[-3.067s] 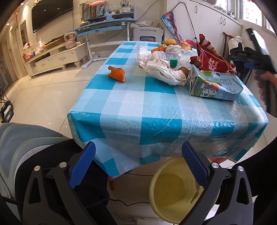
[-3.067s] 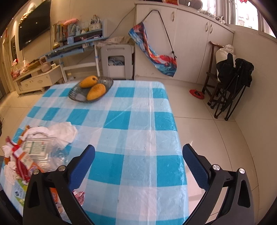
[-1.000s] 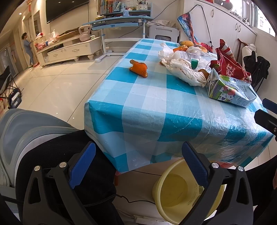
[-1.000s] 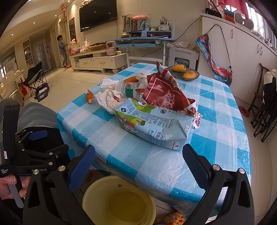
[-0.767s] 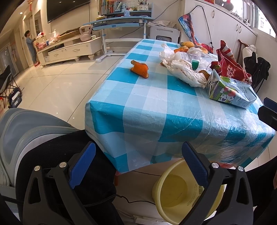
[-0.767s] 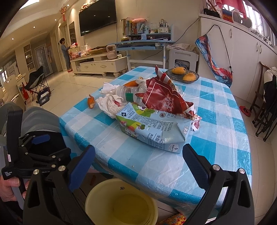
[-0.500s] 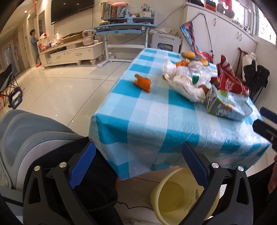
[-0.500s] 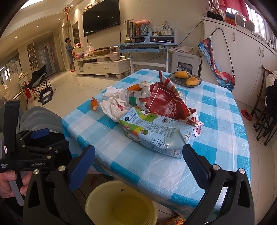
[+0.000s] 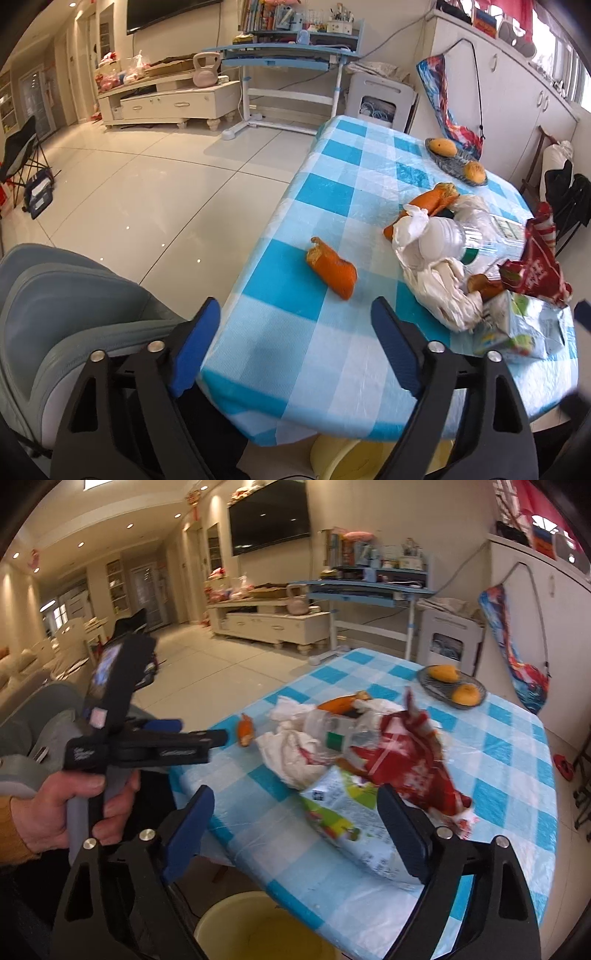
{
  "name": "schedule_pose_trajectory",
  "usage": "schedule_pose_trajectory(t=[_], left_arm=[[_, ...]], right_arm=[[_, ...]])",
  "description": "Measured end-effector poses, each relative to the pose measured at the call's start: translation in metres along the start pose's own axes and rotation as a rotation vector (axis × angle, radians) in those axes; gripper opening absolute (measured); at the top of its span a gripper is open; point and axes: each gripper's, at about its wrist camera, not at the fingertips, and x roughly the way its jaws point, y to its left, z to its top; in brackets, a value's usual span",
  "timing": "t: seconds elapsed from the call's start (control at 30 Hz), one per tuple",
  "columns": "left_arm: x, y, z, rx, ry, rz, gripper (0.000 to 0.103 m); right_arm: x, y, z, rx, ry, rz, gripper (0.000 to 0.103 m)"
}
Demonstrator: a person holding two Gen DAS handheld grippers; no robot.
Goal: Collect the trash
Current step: 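Grasp the white tissue with the right gripper while the left gripper grasps the orange snack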
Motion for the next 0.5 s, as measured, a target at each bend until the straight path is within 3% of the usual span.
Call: schedule_pose_trajectory(t=[0.23,0.43,0.5], left_arm=[[0.017,0.003,0.018,0.007,0.018,-0.004,0.074],[0.028,0.005,0.019,0.015,0.046,-0.015,0.074],[0.032,0.001,0.019,0.02,0.047,-0.016,0.074]], right_arm=[[0.05,0.025,0.02,-0.15,0.059,0.045,0.068],[0.096,0.028,0.022,-0.236,0.162,-0.016,0.047],[0.101,0.025,0.019,-0.245,0.173,-0.036,0.029]])
